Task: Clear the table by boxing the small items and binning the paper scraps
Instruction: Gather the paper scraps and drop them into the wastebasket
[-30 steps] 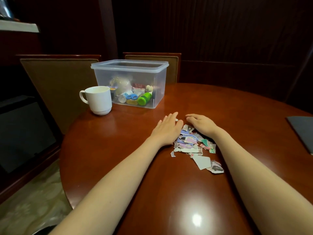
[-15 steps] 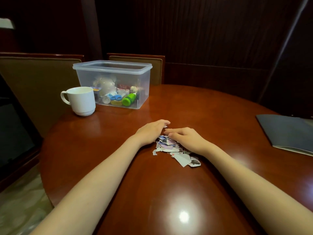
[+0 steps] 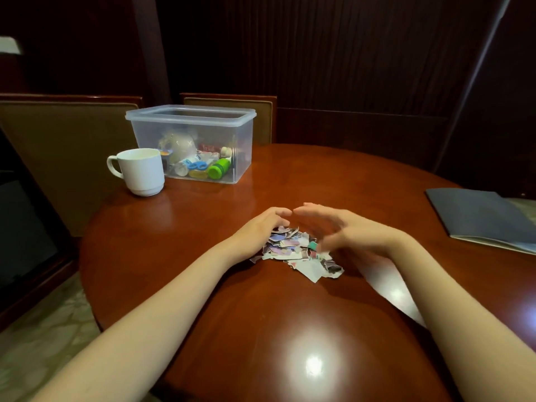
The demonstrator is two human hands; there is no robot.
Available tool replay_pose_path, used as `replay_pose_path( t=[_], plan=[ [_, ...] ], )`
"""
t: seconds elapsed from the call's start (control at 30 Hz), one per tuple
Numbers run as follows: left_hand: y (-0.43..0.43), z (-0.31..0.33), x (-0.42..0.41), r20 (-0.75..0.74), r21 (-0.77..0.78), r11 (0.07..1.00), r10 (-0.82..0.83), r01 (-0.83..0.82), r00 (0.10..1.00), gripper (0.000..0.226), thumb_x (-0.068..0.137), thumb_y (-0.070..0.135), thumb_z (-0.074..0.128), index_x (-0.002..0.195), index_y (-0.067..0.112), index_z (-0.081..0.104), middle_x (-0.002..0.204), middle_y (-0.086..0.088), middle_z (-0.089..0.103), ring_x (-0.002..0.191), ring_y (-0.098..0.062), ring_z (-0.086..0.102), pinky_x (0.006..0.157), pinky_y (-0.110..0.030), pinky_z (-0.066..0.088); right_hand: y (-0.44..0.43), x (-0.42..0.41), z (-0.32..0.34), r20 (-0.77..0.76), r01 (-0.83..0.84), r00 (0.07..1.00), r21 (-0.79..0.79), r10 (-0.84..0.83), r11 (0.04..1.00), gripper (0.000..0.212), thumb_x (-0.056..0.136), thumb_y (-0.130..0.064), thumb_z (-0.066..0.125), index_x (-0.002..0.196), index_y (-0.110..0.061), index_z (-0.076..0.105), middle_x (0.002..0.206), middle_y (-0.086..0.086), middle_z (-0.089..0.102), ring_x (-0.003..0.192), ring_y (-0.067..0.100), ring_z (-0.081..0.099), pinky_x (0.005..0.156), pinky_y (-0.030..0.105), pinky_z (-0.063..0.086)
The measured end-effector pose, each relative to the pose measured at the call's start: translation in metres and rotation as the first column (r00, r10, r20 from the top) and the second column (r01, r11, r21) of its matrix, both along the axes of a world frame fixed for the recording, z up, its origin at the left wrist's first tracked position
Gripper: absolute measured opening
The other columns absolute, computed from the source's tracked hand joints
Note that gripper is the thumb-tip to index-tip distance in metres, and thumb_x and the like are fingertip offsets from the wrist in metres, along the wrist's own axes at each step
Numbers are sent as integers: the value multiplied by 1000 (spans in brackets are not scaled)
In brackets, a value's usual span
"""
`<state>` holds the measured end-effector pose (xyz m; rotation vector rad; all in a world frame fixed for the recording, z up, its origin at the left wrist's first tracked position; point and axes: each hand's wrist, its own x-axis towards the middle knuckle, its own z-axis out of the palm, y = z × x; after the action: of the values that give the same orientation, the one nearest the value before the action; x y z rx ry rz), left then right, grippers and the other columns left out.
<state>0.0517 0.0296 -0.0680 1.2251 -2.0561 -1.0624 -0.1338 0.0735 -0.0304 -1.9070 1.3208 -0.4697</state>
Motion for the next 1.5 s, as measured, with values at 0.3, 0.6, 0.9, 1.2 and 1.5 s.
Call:
replay_pose_path(
  t=[0.3, 0.6, 0.9, 1.2, 1.5],
  plan=[
    [2, 5, -9, -150, 36, 993, 118, -114, 982, 41, 102, 26, 23, 141, 24, 36, 149, 1, 35, 139, -16, 29, 105, -25, 23, 10, 2, 5, -504, -3, 860, 145, 76, 989, 100, 84, -37, 64, 145, -40, -15, 158, -3, -16, 144, 21, -17, 116, 38, -6],
    [12, 8, -16, -219, 29, 997, 80, -75, 973, 48, 100, 34, 34, 146, 23, 25, 150, -1, 29, 138, -16, 30, 101, -23, 30, -9, 15, -18, -95, 51, 994, 31, -48, 998, 89, 87, -26, 64, 150, -30, 1, 158, 0, 12, 144, 18, 19, 118, 35, 19],
    [19, 6, 5, 424, -61, 977, -159, 203, 892, 125, 65, 49, 78, 147, 34, -15, 159, 1, -1, 147, -19, -1, 117, -39, -5, -7, 28, -20, -76, 341, 931, -162, -356, 926, 40, 100, -25, 36, 136, -11, 47, 146, 5, 41, 134, 20, 37, 114, 32, 24],
    [16, -2, 5, 241, -76, 979, -167, 191, 956, 126, 66, 44, 81, 146, 38, -16, 158, 1, 4, 146, -18, 8, 118, -35, 16, -6, 50, -22, 268, 421, 891, -183, -367, 888, 27, 95, -17, 44, 109, -12, 66, 113, 0, 65, 111, 17, 58, 102, 40, 42],
    [15, -4, 2, 213, -102, 977, -164, 189, 963, 117, 67, 44, 80, 146, 41, -6, 156, 1, 13, 143, -17, 19, 112, -31, 24, 9, 31, 8, -168, 403, 909, 120, -381, 908, 41, 87, 3, 51, 127, -9, 53, 114, 10, 55, 79, 15, 57, 58, 17, 49]
  ],
)
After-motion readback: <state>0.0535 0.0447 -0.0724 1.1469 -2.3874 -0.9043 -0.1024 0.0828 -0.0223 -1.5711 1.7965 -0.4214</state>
